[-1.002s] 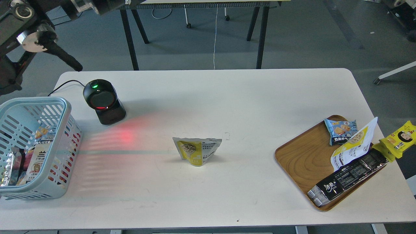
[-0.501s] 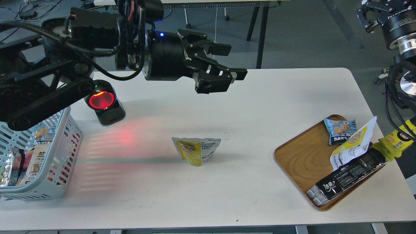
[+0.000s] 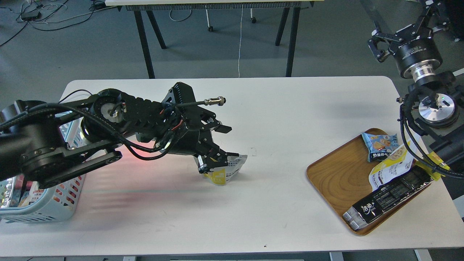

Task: Scan snack and place in basket
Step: 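Reach the left gripper to the yellow pouch and grasp it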

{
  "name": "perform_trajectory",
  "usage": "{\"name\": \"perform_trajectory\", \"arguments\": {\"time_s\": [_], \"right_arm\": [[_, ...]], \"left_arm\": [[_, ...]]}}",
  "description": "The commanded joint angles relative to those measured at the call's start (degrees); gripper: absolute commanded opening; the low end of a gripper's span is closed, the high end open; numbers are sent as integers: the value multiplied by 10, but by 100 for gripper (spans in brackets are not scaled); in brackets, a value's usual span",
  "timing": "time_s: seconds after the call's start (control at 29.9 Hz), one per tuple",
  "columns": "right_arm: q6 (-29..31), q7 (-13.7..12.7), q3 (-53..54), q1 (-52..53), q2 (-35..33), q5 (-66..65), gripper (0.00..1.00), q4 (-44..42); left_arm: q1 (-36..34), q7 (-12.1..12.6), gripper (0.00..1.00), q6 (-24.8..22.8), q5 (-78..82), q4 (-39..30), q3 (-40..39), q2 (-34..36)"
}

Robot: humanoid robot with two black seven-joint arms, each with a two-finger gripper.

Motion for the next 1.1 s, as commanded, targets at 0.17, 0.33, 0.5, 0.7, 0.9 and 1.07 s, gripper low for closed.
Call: {"name": "perform_trajectory", "arguments": {"time_s": [0.17, 0.33, 0.5, 0.7, 0.9, 1.07], "right_arm": [[1, 0, -4, 0, -9, -3, 99, 0], [1, 1, -3, -1, -8, -3, 99, 2], [0, 2, -3, -1, -6, -3, 99, 2], [0, 2, -4, 0, -9, -3, 99, 1], [0, 2, -3, 0, -8, -3, 99, 1], [0, 2, -4, -1, -9, -3, 99, 0]], "left_arm": [[2, -24, 66, 0, 1, 0, 20, -1], [4, -23, 57, 0, 1, 14, 23, -2], [8, -23, 39, 0, 1, 46, 34, -8], [6, -24, 20, 0, 1, 44, 35, -4], [10, -18, 15, 0, 1, 44, 36, -6], [10, -18, 4, 0, 1, 43, 36, -5]]}}
